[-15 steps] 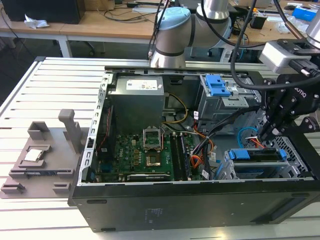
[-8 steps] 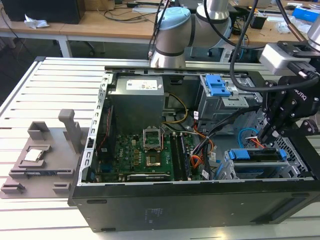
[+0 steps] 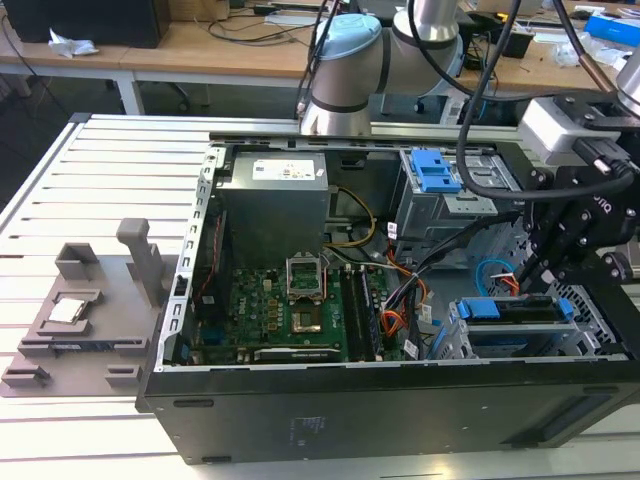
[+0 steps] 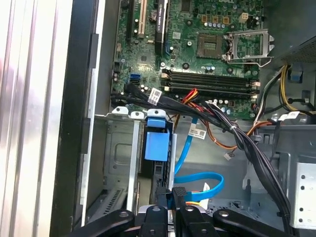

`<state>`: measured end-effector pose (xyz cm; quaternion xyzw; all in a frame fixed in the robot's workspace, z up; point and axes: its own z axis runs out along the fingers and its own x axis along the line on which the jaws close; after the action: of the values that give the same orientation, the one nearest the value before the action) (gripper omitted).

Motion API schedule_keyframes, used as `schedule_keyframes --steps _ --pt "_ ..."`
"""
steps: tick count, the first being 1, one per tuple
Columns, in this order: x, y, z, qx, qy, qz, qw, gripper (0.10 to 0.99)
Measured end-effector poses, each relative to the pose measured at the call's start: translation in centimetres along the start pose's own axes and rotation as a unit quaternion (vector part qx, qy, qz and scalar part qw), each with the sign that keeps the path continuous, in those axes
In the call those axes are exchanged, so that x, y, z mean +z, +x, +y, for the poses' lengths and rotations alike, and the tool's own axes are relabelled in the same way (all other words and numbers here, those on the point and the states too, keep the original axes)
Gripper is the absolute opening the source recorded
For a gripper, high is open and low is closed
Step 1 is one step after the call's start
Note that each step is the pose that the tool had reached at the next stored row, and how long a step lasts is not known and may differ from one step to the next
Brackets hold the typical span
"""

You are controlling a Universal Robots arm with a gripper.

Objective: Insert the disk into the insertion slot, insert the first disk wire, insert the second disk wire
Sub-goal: 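Insert the second disk wire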

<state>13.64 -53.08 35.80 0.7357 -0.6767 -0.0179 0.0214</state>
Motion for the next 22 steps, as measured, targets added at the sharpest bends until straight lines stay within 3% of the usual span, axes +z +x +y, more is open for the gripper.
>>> schedule_keyframes --steps 6,9,22 --pt "0.94 0.3 0.07 0.007 0.0002 -0.0034 1.0 0.165" --pt "1.19 0.3 0.05 0.012 0.0007 -0.0101 0.9999 0.165" --pt "2.12 0.81 0.04 0.018 0.0009 -0.0124 0.9998 0.165"
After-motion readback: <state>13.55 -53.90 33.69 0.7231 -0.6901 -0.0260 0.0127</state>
